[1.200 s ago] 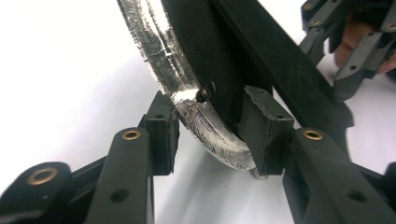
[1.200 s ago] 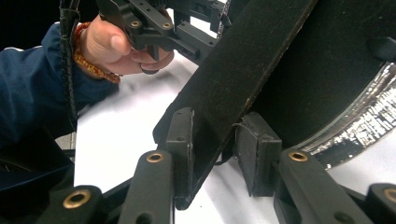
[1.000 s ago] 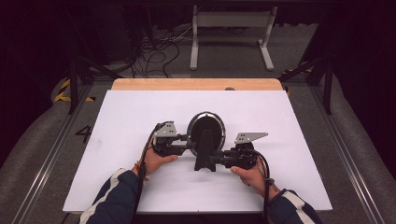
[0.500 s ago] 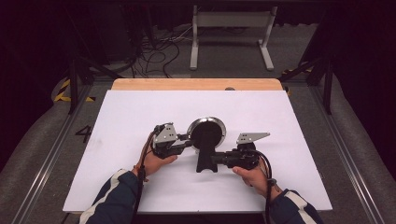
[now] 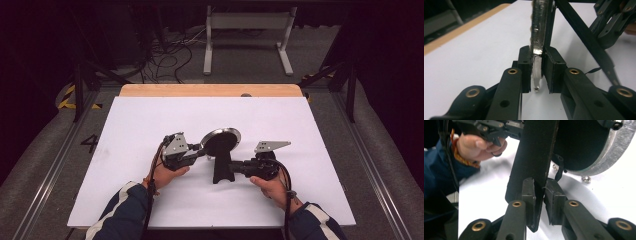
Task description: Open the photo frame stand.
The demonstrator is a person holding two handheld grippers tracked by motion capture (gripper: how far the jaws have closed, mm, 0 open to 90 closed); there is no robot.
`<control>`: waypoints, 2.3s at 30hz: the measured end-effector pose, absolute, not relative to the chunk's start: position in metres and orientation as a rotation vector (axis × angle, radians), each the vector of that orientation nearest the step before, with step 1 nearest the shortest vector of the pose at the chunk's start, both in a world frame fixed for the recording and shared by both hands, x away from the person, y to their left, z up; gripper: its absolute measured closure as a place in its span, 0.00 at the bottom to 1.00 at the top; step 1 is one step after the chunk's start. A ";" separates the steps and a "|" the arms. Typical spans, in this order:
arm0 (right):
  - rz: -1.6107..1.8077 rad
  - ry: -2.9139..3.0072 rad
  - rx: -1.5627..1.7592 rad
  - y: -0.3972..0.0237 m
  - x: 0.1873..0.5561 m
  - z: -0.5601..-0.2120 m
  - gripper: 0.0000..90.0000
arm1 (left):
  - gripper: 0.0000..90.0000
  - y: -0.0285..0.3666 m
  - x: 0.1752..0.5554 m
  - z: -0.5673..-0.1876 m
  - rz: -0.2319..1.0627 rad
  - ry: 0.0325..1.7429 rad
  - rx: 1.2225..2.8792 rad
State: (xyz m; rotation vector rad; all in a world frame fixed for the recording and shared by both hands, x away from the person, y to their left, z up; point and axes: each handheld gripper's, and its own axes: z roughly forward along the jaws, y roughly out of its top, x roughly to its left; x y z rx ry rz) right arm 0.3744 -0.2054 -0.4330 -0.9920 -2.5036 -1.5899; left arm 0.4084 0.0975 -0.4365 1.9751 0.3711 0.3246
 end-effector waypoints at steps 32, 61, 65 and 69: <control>-1.639 -2.626 -1.022 -0.195 0.370 -0.437 0.92 | 0.77 0.073 0.414 -0.454 0.521 0.358 2.056; -1.736 -2.742 -1.042 -0.201 0.356 -0.426 0.86 | 0.54 0.098 0.412 -0.440 0.490 0.404 2.075; -1.780 -2.771 -1.033 -0.202 0.348 -0.421 0.89 | 0.50 0.101 0.412 -0.437 0.487 0.432 2.055; -1.801 -2.801 -1.026 -0.199 0.341 -0.417 0.94 | 0.50 0.104 0.412 -0.435 0.470 0.431 2.046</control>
